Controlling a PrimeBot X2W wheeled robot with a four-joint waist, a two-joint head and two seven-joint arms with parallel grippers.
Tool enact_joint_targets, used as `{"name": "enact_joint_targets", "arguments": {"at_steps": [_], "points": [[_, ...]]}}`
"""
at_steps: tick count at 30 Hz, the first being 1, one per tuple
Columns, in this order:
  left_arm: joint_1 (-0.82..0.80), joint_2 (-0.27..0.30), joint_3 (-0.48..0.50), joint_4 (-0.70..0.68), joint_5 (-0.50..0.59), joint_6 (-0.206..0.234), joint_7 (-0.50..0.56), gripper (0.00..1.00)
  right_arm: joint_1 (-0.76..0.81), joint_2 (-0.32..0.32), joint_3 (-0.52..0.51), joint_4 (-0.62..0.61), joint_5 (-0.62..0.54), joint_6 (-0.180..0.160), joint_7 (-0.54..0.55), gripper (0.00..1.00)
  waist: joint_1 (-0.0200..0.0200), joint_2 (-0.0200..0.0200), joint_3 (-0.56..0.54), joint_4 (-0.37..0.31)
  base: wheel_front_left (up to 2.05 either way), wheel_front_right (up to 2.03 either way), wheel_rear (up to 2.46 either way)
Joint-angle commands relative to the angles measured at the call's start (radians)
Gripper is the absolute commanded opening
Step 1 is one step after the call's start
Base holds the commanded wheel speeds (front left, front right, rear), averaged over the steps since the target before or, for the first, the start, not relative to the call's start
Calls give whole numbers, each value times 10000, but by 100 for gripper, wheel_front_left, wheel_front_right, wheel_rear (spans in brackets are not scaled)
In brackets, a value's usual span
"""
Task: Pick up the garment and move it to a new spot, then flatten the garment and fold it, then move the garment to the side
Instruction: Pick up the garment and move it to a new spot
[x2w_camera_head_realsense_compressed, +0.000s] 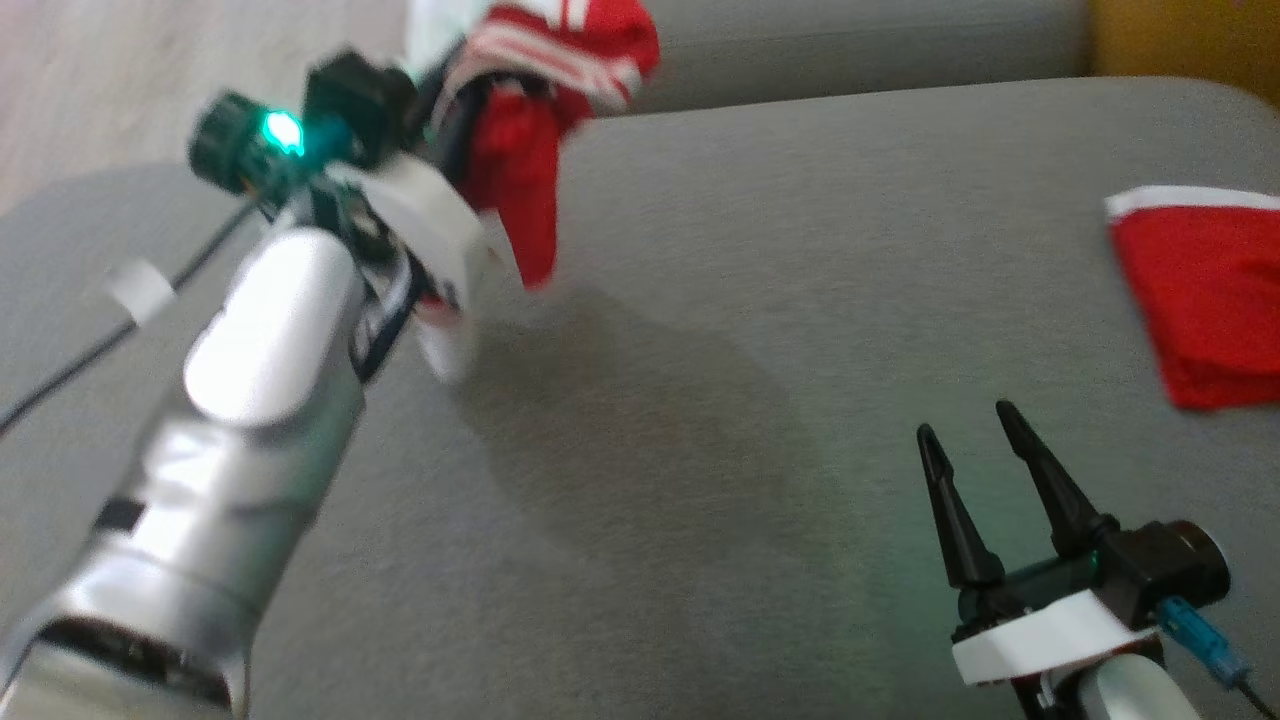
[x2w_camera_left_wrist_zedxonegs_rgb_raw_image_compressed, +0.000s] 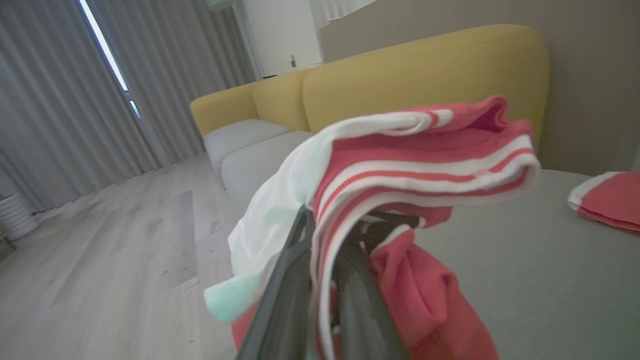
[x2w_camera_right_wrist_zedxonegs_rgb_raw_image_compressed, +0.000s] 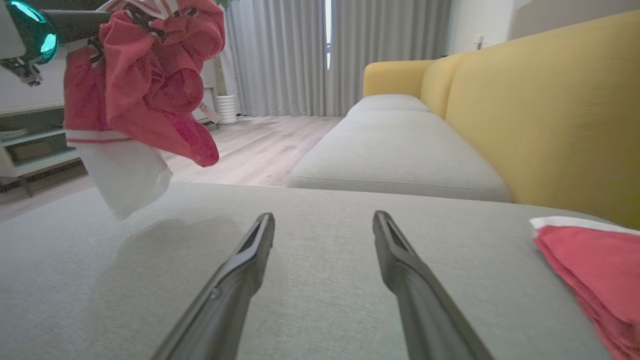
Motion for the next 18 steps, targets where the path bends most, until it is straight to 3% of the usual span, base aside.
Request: {"name": "enact_joint_targets", "arguments": {"at_steps": [1, 6, 15, 16, 18], "points": [[-122, 522, 22, -780, -250, 19, 149, 0, -82, 0, 190, -296, -65, 65, 4, 100, 3, -1, -817, -1286, 0, 0, 0], [1124, 478, -446, -1523, -600, 30, 376, 0, -53, 118, 197, -334, -49, 65, 4, 100, 3, -1, -650, -1986, 0, 0, 0], [3018, -667, -1379, -928, -383, 582, -705, 0, -366, 321, 255, -339, 52, 65, 4, 100, 3, -1, 468, -2809, 0, 0, 0], [3106, -794, -1429, -727, -378, 642, -914, 24, -418, 334, 258, -333, 66, 65, 4, 100, 3, -1, 557, -2839, 0, 0, 0], [3205, -988, -1596, -324, -320, 679, -1294, 100, -510, 366, 270, -303, 71, 65, 4, 100, 3, -1, 656, -2871, 0, 0, 0]]}}
